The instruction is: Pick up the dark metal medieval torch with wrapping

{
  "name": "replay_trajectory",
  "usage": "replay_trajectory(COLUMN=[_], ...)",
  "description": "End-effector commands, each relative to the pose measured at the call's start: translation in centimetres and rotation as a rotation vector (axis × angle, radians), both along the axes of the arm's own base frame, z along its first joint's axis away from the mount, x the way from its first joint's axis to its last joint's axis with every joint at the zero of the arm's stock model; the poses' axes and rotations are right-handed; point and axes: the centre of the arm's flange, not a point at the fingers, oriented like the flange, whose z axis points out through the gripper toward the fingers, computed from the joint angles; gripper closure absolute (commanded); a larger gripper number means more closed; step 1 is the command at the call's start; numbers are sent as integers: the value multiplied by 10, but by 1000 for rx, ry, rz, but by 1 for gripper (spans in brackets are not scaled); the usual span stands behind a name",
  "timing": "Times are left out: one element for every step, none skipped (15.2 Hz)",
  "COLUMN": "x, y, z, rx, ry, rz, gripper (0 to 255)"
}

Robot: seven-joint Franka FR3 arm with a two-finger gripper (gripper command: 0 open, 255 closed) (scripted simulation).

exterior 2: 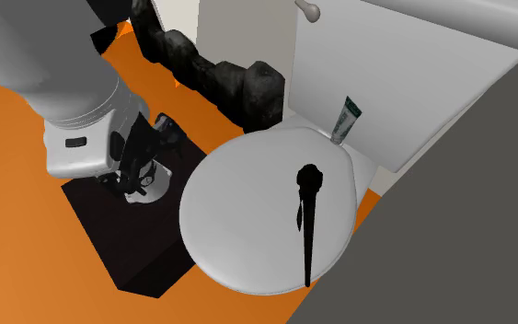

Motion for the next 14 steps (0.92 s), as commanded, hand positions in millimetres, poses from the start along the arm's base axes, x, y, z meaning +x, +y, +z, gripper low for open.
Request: replay_trajectory(x=[0, 8, 15, 24, 32, 41, 50, 59, 69, 78, 88, 99, 109, 120], y=[0, 12, 23, 34, 45, 55, 65, 75, 84, 94, 102, 111, 119, 127], z=[0, -3, -7, -11, -15, -19, -23, -27, -32, -36, -41, -46, -51, -56], rx=[0, -6, -12, -18, -24, -30, -36, -42, -48, -54, -61, -67, -73, -79], ry=[0, 10, 19, 29, 38, 48, 57, 67, 76, 86, 95, 105, 114, 124], rz=[0, -31, -61, -92, -123, -154, -184, -215, -246, -277, -307, -338, -369, -400], gripper=[0, 0, 0, 0, 0, 0, 0, 0, 0, 0, 0, 0, 0, 0])
